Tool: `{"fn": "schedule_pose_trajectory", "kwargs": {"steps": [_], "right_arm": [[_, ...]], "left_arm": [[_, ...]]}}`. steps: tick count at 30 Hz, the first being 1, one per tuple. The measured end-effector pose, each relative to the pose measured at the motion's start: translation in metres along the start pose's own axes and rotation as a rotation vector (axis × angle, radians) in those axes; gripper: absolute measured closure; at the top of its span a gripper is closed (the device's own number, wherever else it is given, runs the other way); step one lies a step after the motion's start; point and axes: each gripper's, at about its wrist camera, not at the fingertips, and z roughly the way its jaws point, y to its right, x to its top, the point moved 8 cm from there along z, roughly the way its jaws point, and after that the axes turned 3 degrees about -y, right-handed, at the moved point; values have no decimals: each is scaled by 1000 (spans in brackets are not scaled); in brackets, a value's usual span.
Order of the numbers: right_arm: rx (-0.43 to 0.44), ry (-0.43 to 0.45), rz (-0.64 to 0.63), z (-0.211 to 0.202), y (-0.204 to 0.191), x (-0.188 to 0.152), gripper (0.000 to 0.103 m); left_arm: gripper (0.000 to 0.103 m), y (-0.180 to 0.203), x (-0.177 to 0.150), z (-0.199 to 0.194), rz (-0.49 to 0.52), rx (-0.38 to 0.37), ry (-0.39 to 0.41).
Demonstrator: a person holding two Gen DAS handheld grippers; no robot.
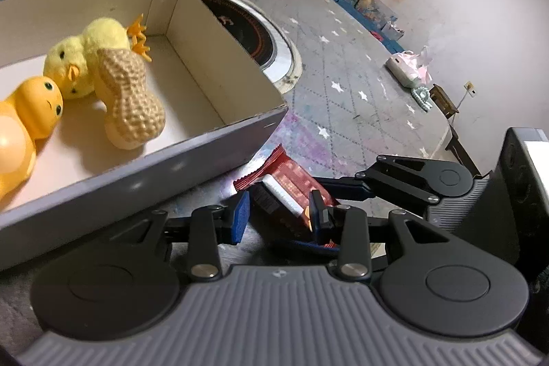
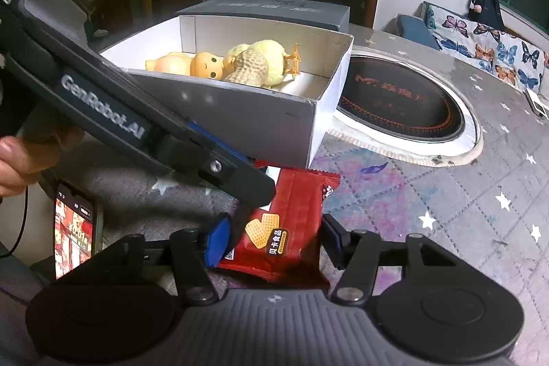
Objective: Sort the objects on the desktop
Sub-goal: 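Move the left gripper down to the red snack packet and close on it, then lift the red snack packet with the left gripper and carry it into the box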
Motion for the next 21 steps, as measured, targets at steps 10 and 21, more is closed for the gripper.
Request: {"fn": "schedule_pose_trajectory", "kwargs": {"steps": [10,21], "right_arm": [[2,12,27,-4,-2,0,58],[17,44,49,-17,-8,-4,59]], "left_arm": [[65,-4,-5,7,-28,-15,-12],[59,-6,-9,5,-48,-28,-1]]}}
